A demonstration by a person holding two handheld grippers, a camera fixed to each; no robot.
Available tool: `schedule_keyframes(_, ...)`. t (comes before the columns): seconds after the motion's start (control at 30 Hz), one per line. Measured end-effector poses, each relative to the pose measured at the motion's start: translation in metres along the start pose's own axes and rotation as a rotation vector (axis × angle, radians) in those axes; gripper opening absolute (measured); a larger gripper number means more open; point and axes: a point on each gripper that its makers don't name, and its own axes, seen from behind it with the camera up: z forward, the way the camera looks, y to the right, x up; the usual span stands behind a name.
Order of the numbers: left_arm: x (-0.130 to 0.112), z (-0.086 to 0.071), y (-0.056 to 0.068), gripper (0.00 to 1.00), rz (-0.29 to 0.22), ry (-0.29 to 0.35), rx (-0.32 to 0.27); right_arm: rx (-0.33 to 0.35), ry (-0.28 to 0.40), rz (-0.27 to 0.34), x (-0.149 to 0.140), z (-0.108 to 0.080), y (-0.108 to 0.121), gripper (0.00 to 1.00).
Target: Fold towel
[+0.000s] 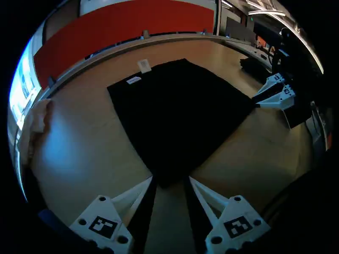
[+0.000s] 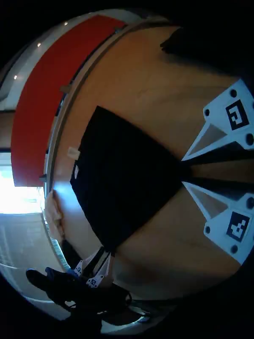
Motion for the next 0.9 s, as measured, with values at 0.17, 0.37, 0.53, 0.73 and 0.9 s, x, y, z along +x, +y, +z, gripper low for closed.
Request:
schedule_keyframes(0.17, 0.000, 0.000, -0.002, 0.28, 0.001, -0.002, 0.007, -0.005, -0.003, 0.005, 0.001, -0.001, 0.002, 0.16)
schedule_keyframes(0.37, 0.000, -0.001, -0.005, 0.12, -0.003, 0.001, 0.024, -0.002, -0.007, 0.010, 0.002, -0.001, 0.000, 0.14)
schedule_keyframes(0.53, 0.001, -0.001, -0.005, 0.07, -0.015, 0.006, 0.034, -0.007, -0.004, 0.003, 0.007, -0.002, -0.002, 0.13)
schedule_keyframes(0.73, 0.003, -0.004, -0.004, 0.07, -0.028, 0.011, 0.036, -0.004, 0.009, 0.014, 0.012, -0.006, -0.001, 0.13)
schedule_keyframes(0.9, 0.009, -0.009, -0.003, 0.07, -0.034, 0.017, 0.034, -0.006, 0.023, 0.013, 0.019, -0.014, 0.000, 0.13)
